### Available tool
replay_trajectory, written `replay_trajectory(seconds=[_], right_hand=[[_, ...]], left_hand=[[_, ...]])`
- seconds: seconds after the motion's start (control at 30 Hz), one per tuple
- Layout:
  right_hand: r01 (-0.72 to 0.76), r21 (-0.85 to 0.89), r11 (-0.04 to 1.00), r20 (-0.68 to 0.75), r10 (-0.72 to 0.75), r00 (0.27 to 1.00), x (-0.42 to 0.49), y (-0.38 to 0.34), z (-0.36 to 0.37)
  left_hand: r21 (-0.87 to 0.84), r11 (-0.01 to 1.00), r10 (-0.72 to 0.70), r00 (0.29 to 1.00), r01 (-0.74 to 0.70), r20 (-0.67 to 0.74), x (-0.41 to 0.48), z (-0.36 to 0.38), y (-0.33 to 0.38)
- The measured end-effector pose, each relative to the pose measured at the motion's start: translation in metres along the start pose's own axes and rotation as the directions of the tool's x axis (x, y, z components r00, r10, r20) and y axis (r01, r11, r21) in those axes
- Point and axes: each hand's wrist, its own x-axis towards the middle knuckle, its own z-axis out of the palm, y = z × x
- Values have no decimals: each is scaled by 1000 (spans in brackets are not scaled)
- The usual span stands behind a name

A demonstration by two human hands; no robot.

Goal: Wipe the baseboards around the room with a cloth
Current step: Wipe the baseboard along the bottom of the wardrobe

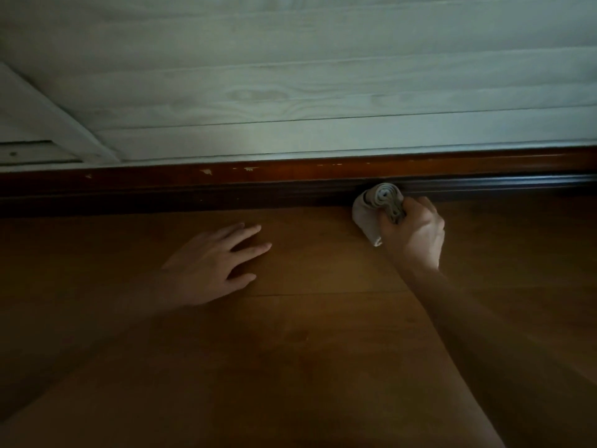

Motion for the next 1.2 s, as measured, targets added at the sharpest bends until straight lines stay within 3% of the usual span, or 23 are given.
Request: replay_trajectory(seconds=[0.13, 0.3, 0.53, 0.7, 0.87, 1.03, 1.2], right_hand=[[-4, 21, 1000, -24, 4, 1000, 2, 4, -4], [148, 58, 987, 69, -151, 986, 1, -4, 4], [61, 63, 996, -16, -60, 998, 3, 10, -4], [122, 65, 990, 68, -126, 990, 3, 3, -2], [18, 49, 999, -44, -16, 999, 5, 18, -9], [82, 78, 994, 13, -83, 996, 6, 16, -7], [65, 53, 996, -19, -64, 998, 12, 27, -11]], left_hand=[[-103, 986, -142, 982, 130, -122, 23, 3, 76], [-267, 894, -413, 892, 360, -183, 50, 26, 154], [-198, 908, -415, 865, 371, -283, 52, 39, 163], [-169, 913, -406, 869, 372, -283, 53, 35, 164], [-169, 915, -402, 868, 367, -291, 55, 36, 163], [-153, 916, -399, 869, 370, -293, 53, 34, 164], [-134, 915, -403, 872, 381, -277, 54, 31, 165]])
